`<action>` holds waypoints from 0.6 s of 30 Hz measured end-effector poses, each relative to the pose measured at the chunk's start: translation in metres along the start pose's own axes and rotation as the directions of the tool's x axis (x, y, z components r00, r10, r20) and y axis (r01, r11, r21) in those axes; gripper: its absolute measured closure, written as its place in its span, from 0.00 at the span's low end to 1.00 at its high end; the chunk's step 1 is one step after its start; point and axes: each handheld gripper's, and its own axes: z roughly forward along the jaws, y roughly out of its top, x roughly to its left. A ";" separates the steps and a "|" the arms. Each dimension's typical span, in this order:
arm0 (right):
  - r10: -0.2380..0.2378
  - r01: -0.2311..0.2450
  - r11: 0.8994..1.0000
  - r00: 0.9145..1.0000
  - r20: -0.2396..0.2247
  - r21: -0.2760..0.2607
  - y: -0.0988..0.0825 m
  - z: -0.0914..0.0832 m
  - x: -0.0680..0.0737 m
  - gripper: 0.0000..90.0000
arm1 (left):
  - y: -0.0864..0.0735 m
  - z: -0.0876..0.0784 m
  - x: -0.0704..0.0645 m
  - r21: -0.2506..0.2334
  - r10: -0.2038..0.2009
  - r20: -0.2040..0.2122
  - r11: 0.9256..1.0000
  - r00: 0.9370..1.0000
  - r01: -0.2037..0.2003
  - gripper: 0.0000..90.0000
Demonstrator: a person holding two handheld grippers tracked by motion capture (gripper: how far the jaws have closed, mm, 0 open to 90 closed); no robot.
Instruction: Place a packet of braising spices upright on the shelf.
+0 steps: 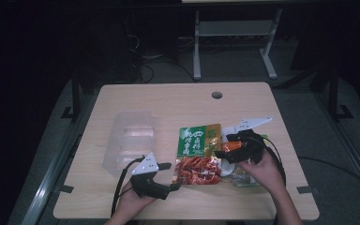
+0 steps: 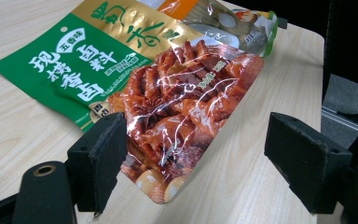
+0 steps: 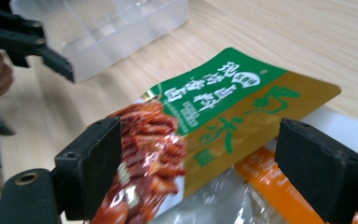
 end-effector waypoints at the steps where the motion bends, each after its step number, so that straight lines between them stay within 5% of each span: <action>1: 0.006 -0.006 1.000 1.000 0.004 0.012 0.003 0.004 -0.002 0.17 | 0.000 0.000 0.000 -0.002 0.001 -0.001 1.000 1.000 -0.001 0.23; 10: 0.066 -0.069 0.995 0.997 0.043 0.069 0.019 0.029 -0.023 0.20 | 0.001 -0.002 0.001 -0.008 0.000 -0.002 1.000 1.000 0.000 0.23; 18: 0.116 -0.123 0.987 0.991 0.068 0.109 0.011 0.037 -0.038 0.25 | 0.001 0.002 0.000 0.004 0.006 0.004 1.000 1.000 -0.006 0.23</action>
